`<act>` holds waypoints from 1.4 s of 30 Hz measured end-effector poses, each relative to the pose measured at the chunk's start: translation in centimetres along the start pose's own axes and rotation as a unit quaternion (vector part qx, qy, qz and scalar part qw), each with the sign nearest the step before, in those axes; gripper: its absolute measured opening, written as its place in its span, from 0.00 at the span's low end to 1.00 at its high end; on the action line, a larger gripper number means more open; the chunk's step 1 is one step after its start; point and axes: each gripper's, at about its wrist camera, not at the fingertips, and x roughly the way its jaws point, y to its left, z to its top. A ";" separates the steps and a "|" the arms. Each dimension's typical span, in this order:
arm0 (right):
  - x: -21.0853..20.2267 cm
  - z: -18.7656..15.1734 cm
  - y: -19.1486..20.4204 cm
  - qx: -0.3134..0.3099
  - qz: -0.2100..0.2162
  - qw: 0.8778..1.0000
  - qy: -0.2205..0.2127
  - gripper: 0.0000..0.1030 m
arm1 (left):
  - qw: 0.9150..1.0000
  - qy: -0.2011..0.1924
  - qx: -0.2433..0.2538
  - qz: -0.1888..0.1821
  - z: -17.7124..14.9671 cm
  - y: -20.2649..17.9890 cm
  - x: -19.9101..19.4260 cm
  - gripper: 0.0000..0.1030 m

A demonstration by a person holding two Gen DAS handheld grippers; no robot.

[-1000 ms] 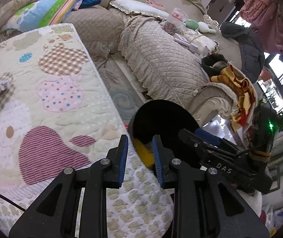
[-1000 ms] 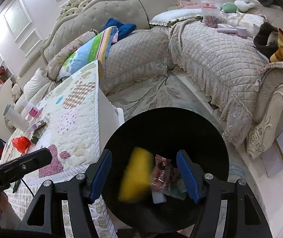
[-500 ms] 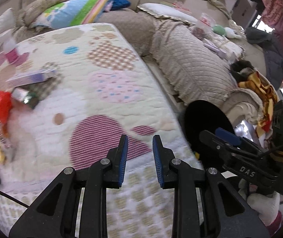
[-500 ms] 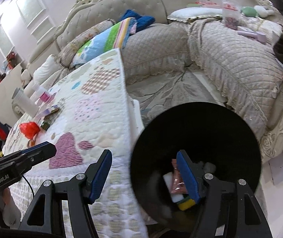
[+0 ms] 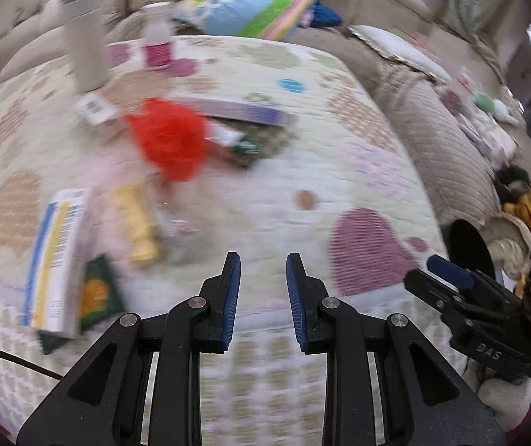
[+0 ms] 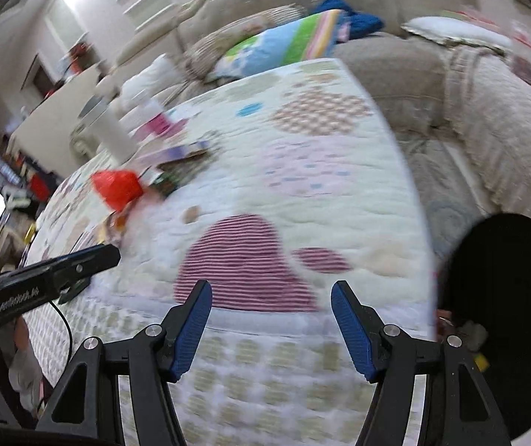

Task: Collect trash
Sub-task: 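Grasp the white tube with the left tool while the right tool grasps the blue-yellow medicine box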

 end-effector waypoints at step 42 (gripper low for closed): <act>3.7 1.1 3.5 -0.026 0.041 0.998 0.031 0.63 | 0.987 0.034 -0.154 0.004 7.1 7.8 6.5 0.24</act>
